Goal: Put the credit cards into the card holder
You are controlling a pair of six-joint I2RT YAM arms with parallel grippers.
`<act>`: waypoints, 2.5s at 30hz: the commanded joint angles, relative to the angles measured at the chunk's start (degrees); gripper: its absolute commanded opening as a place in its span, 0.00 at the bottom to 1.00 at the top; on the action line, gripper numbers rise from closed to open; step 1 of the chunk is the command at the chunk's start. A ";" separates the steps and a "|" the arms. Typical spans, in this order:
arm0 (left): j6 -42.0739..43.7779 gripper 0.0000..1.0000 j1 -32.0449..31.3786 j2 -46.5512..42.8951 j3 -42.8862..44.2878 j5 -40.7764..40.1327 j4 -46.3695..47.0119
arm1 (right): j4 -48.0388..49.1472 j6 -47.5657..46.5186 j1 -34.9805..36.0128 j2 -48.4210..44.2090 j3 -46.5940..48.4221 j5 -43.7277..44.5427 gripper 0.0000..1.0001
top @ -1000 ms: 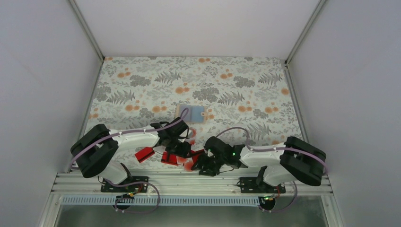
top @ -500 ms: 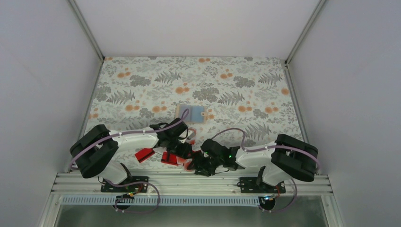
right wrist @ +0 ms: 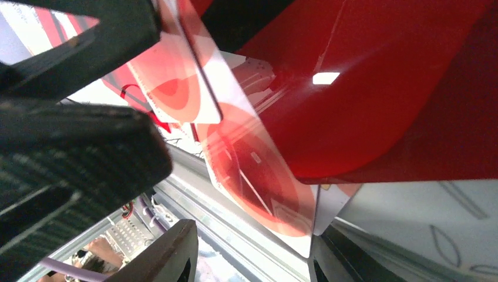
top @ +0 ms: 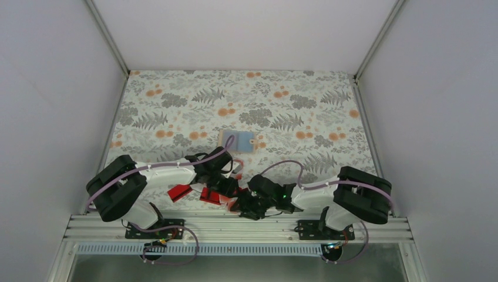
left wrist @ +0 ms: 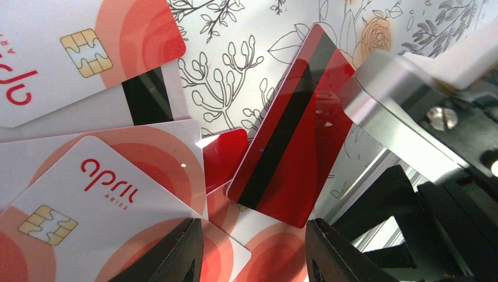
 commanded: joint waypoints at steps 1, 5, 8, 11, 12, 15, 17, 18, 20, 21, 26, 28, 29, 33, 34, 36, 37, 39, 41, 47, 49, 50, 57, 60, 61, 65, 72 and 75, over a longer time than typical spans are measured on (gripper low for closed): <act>-0.04 0.46 0.24 1.74 -3.95 -0.06 -2.82 | 3.09 0.40 1.38 -1.96 0.12 2.68 0.47; -0.07 0.45 0.33 1.70 -4.29 -0.05 -2.87 | 3.81 0.77 1.66 -3.13 -0.43 3.73 0.46; -0.06 0.45 0.46 1.67 -4.29 0.03 -2.86 | 3.05 0.77 1.95 -4.72 -0.36 5.06 0.46; -0.06 0.45 0.47 1.76 -4.39 0.45 -2.73 | 3.39 0.98 2.05 -5.48 -0.76 6.40 0.46; -0.12 0.45 0.54 1.75 -4.49 0.55 -2.60 | 3.96 1.17 1.98 -5.30 -0.95 6.71 0.46; -0.24 0.45 0.92 1.63 -4.92 1.44 -2.29 | 5.90 1.11 2.04 -3.83 -0.93 7.13 0.46; -0.24 0.45 1.26 1.42 -5.27 1.97 -2.01 | 6.93 0.79 2.04 -2.48 -0.54 7.51 0.46; -0.23 0.45 1.52 1.29 -5.36 2.24 -1.81 | 7.55 0.77 2.02 -1.98 -0.35 7.88 0.46; -0.17 0.45 1.89 1.22 -5.53 2.88 -1.73 | 9.04 0.86 1.98 -1.15 -0.37 8.61 0.45; -0.15 0.45 2.08 1.22 -5.56 3.23 -1.66 | 9.40 0.87 2.01 -1.11 -0.32 9.22 0.45; 0.16 0.45 2.64 1.20 -5.91 3.98 -1.58 | 11.63 1.46 2.05 -1.96 -1.60 12.03 0.42; 0.21 0.45 2.80 1.19 -6.28 4.43 -1.28 | 13.01 2.03 2.04 -2.08 -2.40 12.87 0.41; 0.10 0.45 2.90 1.21 -6.52 4.61 -1.11 | 13.88 2.42 2.02 -1.90 -2.79 13.24 0.41; -0.11 0.45 3.31 1.46 -7.30 5.53 -0.50 | 19.63 3.56 2.00 0.36 -4.65 14.22 0.39; -0.15 0.45 3.47 1.58 -7.42 5.72 -0.30 | 21.07 3.67 2.04 1.10 -4.88 14.42 0.39; -0.26 0.45 3.81 1.53 -7.60 6.02 -0.12 | 23.06 3.74 1.98 2.65 -4.86 14.56 0.38; -0.16 0.45 3.99 1.55 -7.63 6.12 -0.15 | 24.04 3.80 1.98 3.39 -4.79 14.57 0.38; -0.10 0.45 4.39 1.46 -7.60 6.43 -0.22 | 25.54 4.20 2.01 4.56 -4.88 14.73 0.35; -0.07 0.45 4.66 1.33 -7.71 6.68 -0.29 | 26.23 4.70 2.04 4.88 -5.22 15.26 0.31; -0.06 0.44 4.93 1.19 -7.94 7.09 -0.16 | 26.25 7.20 2.04 4.64 -7.27 17.41 0.13; -0.06 0.44 4.95 1.05 -7.90 7.28 -0.07 | 26.00 7.93 2.00 4.98 -7.45 17.41 0.05; -0.06 0.44 4.95 0.73 -7.79 7.29 -0.12 | 25.90 8.23 2.02 5.20 -7.48 17.31 0.04; -0.14 0.51 4.95 -7.15 -2.64 4.90 -6.86 | 25.56 9.28 2.00 5.68 -8.17 16.88 0.04; -0.05 0.62 4.94 -11.04 1.48 1.23 -13.04 | 25.49 9.02 1.96 5.13 -8.40 17.11 0.04; 0.06 0.64 4.93 -12.39 2.96 -0.36 -15.18 | 24.86 8.75 1.97 4.70 -8.21 17.25 0.04; 0.16 0.64 4.97 -16.20 5.34 -6.53 -22.59 | 17.62 7.09 1.95 1.90 -6.19 17.89 0.04; -0.63 0.54 4.77 -16.92 0.91 -7.95 -23.50 | 7.42 5.55 1.57 1.01 -1.51 17.04 0.04; -1.18 0.52 4.75 -13.89 0.70 -7.96 -23.48 | 0.99 4.96 1.21 0.93 1.65 16.53 0.04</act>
